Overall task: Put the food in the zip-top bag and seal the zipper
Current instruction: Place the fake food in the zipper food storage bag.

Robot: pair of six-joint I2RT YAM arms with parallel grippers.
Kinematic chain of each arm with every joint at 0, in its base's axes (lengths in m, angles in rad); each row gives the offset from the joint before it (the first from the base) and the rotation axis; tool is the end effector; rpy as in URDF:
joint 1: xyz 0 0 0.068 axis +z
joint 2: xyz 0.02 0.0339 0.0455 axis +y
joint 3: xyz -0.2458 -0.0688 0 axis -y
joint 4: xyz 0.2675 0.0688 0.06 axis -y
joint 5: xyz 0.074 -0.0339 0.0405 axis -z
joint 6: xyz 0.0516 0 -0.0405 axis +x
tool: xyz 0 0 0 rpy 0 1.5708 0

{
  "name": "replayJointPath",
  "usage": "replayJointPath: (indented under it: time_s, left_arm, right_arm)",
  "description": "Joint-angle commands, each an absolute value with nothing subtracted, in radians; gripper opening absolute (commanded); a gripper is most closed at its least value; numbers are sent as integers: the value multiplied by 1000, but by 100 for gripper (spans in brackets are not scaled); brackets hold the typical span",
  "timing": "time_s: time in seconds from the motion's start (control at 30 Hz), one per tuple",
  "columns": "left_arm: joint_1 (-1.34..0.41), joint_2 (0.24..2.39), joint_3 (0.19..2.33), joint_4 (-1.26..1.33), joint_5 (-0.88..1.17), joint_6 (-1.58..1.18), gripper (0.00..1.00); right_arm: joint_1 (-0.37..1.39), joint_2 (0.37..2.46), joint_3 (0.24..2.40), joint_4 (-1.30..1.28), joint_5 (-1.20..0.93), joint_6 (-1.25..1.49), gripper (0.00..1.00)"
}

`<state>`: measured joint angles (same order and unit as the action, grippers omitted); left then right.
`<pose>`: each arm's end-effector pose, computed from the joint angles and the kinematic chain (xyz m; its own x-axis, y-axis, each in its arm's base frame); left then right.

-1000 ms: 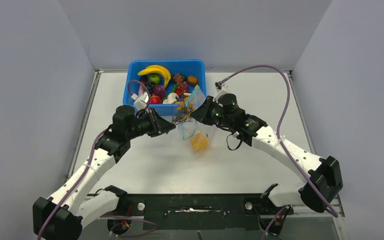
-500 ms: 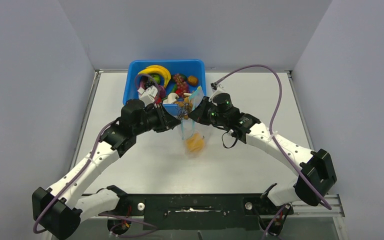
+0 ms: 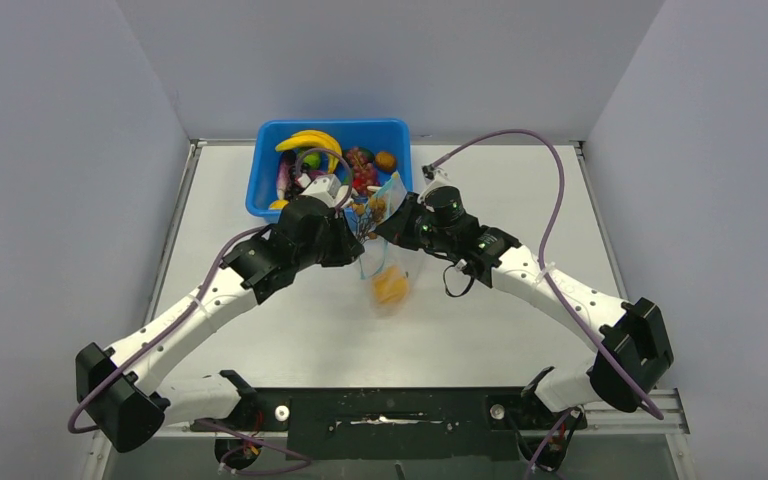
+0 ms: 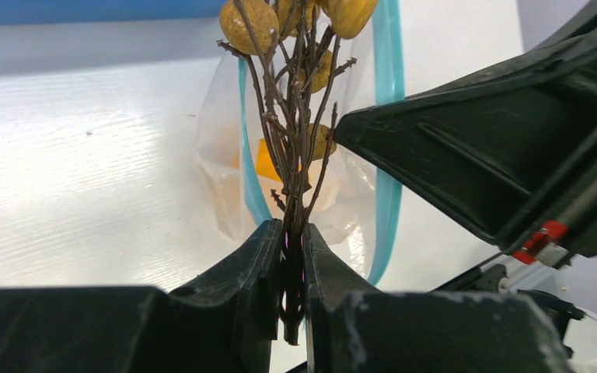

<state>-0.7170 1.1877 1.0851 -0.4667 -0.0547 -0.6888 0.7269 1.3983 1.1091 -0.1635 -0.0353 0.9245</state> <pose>0.2326 -0.1990 0.3061 -0.7087 -0.2242 -0.6690 0.2215 0.8296 -0.5126 0.2710 0.2434 0.2820 -0.7460 0.4043 -0.5292 -0.1533 0.6691 0.7272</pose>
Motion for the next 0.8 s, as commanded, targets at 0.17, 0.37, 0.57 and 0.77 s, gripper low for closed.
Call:
replayJointPath:
  time_s: [0.17,0.37,0.57,0.77]
  left_arm:
    - [-742,1209,1176,-528,-116,-641,2]
    - [-744,1205,1163,-559,-144,-646,2]
    - [-744,1203,1161,-547,-129,-657,2]
    - [-744,1182,1143,-433,19,-677,7]
  right_arm:
    - [740,1374,1138,-59,-43,937,0]
    - [748,1311,1090,15,-14,958,0]
    - [765,1250,1048,20,52,955,1]
    - [765,1283,997,54,-1,988,0]
